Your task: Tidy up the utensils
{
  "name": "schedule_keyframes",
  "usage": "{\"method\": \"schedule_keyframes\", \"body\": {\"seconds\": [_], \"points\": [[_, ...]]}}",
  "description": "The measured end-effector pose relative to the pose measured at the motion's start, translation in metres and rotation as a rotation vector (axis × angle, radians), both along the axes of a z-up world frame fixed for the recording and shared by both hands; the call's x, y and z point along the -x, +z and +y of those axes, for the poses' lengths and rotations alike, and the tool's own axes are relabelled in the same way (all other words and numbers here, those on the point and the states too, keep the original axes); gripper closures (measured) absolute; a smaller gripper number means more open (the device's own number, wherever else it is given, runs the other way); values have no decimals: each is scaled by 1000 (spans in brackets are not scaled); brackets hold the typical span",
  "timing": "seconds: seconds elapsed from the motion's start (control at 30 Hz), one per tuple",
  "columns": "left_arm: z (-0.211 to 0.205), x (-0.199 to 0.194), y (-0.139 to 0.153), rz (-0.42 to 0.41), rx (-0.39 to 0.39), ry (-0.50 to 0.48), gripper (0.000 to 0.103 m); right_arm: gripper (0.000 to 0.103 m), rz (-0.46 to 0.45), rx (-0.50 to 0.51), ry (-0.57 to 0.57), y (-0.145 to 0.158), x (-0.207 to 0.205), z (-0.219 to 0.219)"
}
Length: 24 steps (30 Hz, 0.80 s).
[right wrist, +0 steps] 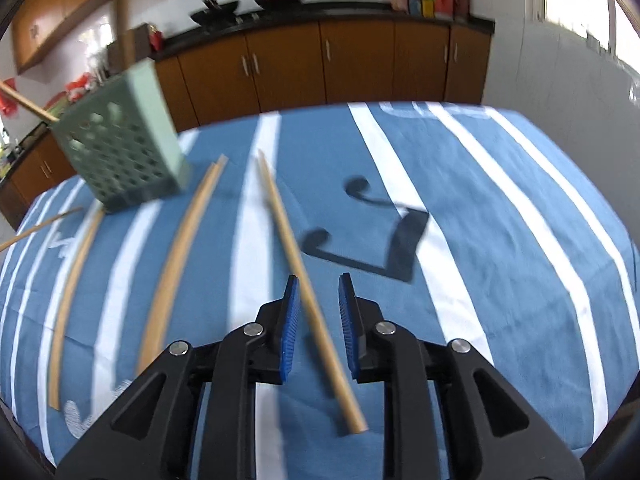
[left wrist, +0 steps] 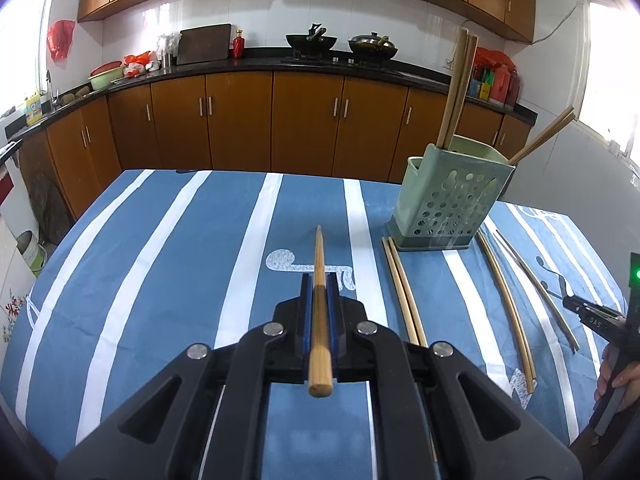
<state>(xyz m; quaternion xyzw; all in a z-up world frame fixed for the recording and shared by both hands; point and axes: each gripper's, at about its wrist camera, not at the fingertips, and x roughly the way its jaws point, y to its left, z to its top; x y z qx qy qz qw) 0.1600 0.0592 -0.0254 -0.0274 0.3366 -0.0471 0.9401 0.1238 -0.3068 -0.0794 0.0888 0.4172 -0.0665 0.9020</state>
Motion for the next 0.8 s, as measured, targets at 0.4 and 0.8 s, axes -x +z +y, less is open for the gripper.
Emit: {"method": "schedule_keyframes", "body": {"seconds": [0.4,0.8], "points": [[-5,-3,-8,29,-2,-6,95,82,44,-40,94,-14,-6,20],[-3,-3,-10,37,3,-2,95,95,49,0,156,-14,6,41]]}}
